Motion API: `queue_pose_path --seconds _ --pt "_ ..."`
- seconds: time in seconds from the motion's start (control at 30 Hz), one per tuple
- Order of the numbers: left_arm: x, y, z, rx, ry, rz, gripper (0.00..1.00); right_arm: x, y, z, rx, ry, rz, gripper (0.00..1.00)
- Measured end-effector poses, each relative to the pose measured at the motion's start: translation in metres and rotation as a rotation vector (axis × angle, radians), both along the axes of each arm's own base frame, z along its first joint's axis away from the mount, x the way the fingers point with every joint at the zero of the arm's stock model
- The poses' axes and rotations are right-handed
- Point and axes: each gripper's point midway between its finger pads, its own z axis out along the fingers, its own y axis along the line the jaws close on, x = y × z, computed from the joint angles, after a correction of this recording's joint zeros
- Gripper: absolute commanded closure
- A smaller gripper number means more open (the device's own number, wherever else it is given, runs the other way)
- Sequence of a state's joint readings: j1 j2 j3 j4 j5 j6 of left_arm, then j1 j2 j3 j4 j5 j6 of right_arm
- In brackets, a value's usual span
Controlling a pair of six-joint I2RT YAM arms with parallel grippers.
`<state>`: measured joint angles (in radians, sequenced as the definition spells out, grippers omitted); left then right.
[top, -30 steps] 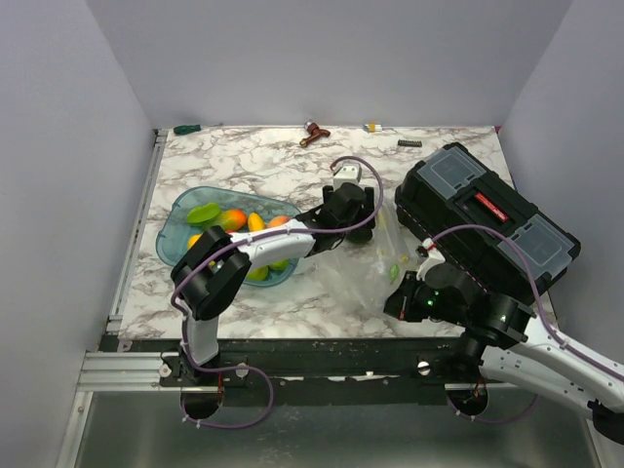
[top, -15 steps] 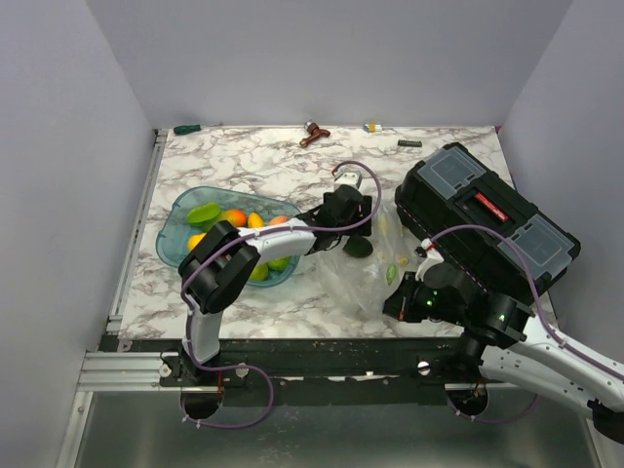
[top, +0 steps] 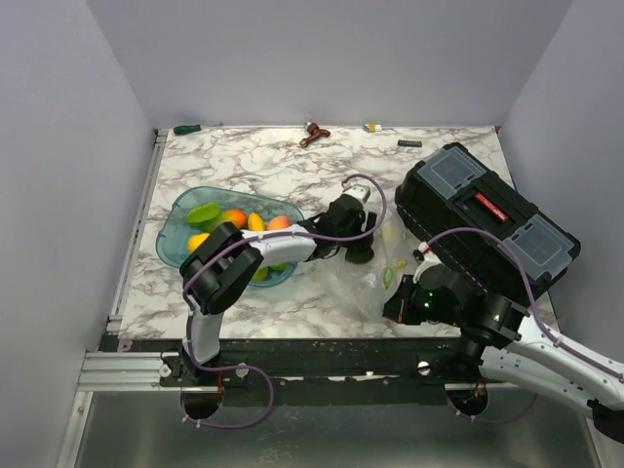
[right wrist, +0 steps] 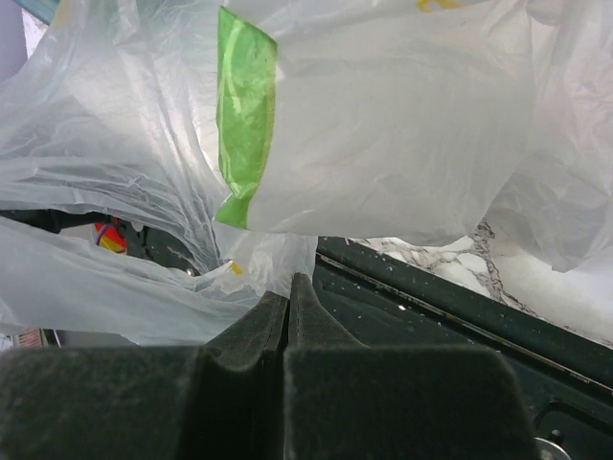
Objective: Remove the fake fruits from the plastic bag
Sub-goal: Take out the fake fruit from the plastic bag.
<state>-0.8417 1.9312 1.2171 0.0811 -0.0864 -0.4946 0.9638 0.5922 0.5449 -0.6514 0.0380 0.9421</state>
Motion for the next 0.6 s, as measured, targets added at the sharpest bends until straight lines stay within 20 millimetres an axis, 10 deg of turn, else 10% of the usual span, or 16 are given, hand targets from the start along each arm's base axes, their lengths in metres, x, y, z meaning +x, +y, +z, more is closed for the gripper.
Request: queue_pose_path --seconds 0.6 --pt "-0.034 0.002 -0.039 0.243 -0.004 -0.008 0.11 -0.001 -0.001 0.0 0.009 0.001 -0.006 0.99"
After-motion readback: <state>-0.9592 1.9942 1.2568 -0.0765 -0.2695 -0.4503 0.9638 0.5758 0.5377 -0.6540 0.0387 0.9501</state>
